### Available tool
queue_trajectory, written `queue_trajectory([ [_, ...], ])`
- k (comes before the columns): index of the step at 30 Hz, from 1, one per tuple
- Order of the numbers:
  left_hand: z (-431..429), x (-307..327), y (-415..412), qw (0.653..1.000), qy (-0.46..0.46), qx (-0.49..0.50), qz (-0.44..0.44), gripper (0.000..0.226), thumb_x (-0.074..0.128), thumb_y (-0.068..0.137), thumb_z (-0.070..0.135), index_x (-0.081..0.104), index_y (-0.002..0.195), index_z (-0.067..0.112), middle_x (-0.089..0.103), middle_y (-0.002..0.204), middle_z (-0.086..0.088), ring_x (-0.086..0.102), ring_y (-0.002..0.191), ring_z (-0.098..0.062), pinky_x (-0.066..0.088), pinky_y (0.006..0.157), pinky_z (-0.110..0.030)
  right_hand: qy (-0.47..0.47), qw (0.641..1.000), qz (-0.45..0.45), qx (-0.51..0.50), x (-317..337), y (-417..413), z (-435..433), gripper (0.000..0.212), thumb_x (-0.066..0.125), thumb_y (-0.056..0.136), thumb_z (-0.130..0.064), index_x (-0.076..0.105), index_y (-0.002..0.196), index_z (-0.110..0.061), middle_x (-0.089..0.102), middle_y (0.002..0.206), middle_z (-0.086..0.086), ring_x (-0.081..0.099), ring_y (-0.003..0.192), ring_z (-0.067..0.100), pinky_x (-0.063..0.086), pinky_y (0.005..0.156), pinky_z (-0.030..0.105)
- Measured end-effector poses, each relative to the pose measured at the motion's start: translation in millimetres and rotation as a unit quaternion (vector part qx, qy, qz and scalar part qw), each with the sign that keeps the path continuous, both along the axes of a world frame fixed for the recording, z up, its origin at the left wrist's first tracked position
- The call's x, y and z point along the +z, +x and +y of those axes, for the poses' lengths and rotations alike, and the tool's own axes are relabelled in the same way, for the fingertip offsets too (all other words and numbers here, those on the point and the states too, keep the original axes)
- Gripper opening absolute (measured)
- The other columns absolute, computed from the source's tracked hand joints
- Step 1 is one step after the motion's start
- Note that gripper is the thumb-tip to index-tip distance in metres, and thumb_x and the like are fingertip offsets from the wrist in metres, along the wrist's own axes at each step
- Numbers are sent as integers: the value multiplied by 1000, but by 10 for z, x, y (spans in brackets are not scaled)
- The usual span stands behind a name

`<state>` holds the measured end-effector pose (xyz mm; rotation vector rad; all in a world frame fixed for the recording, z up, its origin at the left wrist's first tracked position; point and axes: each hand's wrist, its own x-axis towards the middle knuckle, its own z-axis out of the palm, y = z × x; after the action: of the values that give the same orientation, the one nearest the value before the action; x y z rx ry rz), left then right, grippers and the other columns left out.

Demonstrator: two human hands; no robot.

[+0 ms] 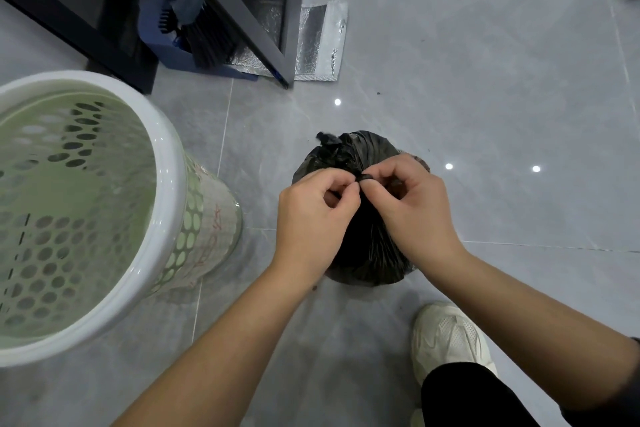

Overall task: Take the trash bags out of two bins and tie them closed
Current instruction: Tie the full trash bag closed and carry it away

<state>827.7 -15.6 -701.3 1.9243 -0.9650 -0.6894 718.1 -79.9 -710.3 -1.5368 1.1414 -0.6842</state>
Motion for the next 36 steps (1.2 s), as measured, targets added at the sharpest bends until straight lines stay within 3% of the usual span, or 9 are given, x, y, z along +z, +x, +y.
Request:
queue_trajectory([
  [6,-58,87,163,994,-9,-67,-86,7,64,77,20,69,73,21,62,68,13,57,58,-9,45,57,-17,88,992,-40,75,31,-91,-56,3,67,81,-17,68,81,-14,61,89,8,57,82,13,47,80,29],
  [8,-54,109,215,991,-3,-96,-92,8,63,76,21,69,72,21,61,67,12,58,56,-10,44,56,-17,139,983,-55,110,49,-121,-77,11,65,78,-22,67,80,-11,55,90,9,54,84,14,44,84,31],
  [11,-55,126,301,988,25,-138,-60,11,67,80,16,68,71,22,62,67,10,61,51,-10,42,53,-14,223,959,-77,155,79,-165,-119,10,66,77,-22,64,75,-13,54,86,-1,53,84,13,41,81,28],
  [14,-52,98,340,991,63,-114,-10,14,71,80,17,66,72,27,65,67,9,63,48,-11,45,53,-16,268,952,-96,111,60,-158,-77,7,69,83,-17,69,76,-15,62,86,-3,59,81,8,43,78,24],
  [17,26,83,239,996,34,-68,-39,9,71,80,19,67,74,25,65,67,8,64,56,-10,50,58,-22,269,958,-96,29,29,-114,-17,10,65,86,-13,73,80,-12,67,89,2,63,81,8,46,79,26],
  [20,107,110,126,996,-16,-52,-65,5,69,82,17,71,77,18,67,71,9,64,62,-10,52,62,-24,274,957,-99,-5,19,-82,9,11,66,86,-15,73,78,-15,69,93,6,65,90,17,50,89,34],
  [24,62,135,31,997,-4,-28,-73,7,69,83,21,70,77,17,66,71,10,65,62,-8,53,63,-28,260,958,-113,-31,46,-22,19,12,65,86,-14,73,78,-13,68,97,6,65,100,22,49,96,36],
  [30,-5,175,19,999,5,14,34,6,66,86,17,67,81,16,68,72,5,68,61,-7,58,65,-37,238,959,-148,-43,90,-7,0,10,64,86,-7,71,78,-8,60,80,-6,59,78,3,45,79,20],
  [36,-30,189,-22,1000,10,6,-4,4,66,85,18,68,85,15,68,77,4,68,70,-13,57,69,-36,241,958,-152,-31,81,-26,-3,11,65,85,-6,72,77,-9,62,83,-3,59,77,4,45,75,18],
])
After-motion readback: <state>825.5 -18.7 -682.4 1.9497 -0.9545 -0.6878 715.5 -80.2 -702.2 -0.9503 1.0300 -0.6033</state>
